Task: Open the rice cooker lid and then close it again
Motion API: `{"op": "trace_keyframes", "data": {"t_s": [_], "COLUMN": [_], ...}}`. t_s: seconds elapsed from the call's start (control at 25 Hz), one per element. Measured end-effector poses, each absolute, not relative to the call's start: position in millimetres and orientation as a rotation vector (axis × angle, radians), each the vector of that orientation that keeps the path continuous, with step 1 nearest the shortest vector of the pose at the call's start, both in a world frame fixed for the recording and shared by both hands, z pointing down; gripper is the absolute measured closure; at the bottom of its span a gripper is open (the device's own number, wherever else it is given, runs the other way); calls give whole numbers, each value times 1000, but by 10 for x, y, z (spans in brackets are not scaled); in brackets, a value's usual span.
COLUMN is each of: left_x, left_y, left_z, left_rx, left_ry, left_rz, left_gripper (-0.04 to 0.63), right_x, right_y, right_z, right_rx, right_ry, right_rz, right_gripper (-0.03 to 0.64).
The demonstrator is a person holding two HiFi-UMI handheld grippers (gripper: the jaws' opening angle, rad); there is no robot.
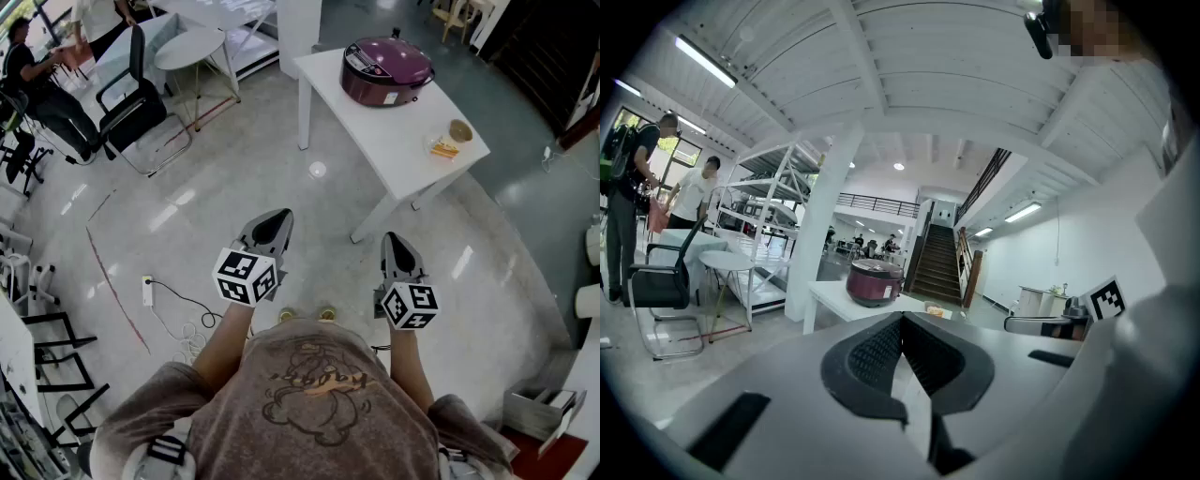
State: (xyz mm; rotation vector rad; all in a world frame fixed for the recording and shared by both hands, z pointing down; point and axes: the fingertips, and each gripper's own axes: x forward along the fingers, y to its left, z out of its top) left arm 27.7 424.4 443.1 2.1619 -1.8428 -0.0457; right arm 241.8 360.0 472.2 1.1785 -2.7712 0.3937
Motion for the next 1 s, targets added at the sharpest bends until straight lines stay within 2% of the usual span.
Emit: {"op": "trace_keyframes", "data": {"t_s": [0.56,1.0], "left_x": [214,194], "left_y": [4378,3936], "left_z": [4593,4547], "left_rx": [2188,2192], "left_ry": [-1790,-1800], "left_rz": [-49,-51], "left_gripper": [575,575], "right_x": [2446,2297], "right_y": [3939,3514], "right_z": [4999,5007], "right_rx": [1230,1192], "right_ry": [-2752,-2765], "right_rz": [463,462], "right_gripper": [615,615]}}
